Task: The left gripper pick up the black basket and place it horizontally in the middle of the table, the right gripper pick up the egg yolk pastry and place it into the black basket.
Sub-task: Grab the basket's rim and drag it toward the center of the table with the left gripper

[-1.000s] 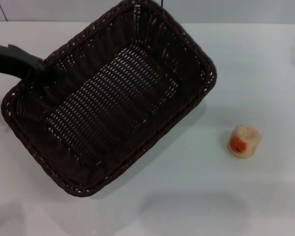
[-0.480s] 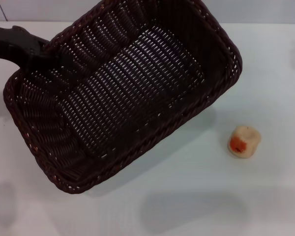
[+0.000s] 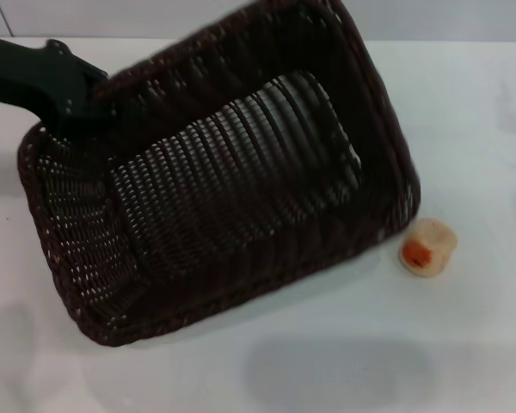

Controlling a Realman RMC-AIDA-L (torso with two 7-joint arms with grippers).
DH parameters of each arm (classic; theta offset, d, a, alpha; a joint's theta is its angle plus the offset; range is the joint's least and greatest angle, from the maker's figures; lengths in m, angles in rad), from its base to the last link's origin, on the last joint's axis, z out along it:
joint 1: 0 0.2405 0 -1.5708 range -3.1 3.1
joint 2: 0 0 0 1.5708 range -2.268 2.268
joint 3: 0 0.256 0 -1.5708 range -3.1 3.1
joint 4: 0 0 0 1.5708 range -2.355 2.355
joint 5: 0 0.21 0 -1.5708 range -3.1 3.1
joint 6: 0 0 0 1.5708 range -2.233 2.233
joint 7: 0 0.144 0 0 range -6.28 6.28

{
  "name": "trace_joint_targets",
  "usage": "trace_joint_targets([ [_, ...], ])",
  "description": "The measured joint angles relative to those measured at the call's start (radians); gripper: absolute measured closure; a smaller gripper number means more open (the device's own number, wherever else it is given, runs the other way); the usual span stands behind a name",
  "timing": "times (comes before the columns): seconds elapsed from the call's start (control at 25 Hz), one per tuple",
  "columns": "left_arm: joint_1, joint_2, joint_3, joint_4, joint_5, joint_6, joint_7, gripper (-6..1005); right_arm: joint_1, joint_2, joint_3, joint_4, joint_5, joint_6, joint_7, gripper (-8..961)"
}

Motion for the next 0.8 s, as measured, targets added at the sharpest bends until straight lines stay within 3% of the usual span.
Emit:
trace_joint_targets([
  [0.12,0.003,-0.017,0.001,-0.012,0.001,-0.012,0.099,834,-0.009,0.000,-0.011,0.005,0.000,-0.003,-0.016,571],
  [0.52,-0.023,-0.023,0.033,0.016,0.039,0.054,0.185,834,-0.013,0.000,-0.035,0.008,0.000,-0.004,-0.025,572],
  [0.8,-0.022,-0.056,0.100,0.017,0.119,0.126,0.191,833,-0.047,0.002,-0.062,0.041,0.002,-0.008,-0.075,572],
])
